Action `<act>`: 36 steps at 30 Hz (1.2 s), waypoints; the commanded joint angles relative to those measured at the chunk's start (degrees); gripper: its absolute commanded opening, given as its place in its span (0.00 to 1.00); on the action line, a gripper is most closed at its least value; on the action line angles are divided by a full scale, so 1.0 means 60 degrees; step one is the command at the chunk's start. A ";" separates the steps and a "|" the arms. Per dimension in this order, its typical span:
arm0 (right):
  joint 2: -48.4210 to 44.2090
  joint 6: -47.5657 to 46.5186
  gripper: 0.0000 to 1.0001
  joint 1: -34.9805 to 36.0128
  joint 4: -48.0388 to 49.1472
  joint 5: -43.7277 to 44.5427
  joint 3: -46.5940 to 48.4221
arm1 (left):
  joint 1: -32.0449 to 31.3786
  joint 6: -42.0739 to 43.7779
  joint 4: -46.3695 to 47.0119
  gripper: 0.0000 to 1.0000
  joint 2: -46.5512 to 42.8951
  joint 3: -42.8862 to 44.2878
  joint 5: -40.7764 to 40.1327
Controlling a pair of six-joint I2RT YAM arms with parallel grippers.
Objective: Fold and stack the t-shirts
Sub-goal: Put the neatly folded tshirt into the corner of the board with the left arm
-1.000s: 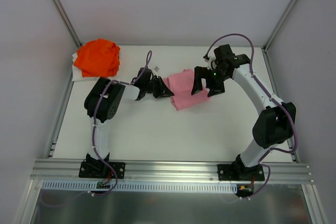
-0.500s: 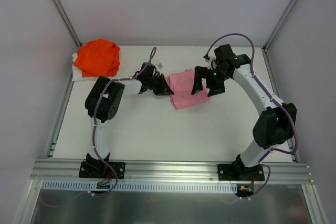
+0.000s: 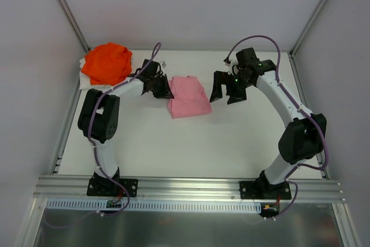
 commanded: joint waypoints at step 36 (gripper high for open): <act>-0.1361 0.0040 1.00 -0.0282 0.0637 -0.0531 -0.0609 | 0.1702 0.4057 -0.4478 0.00 -0.0585 0.4352 -0.3795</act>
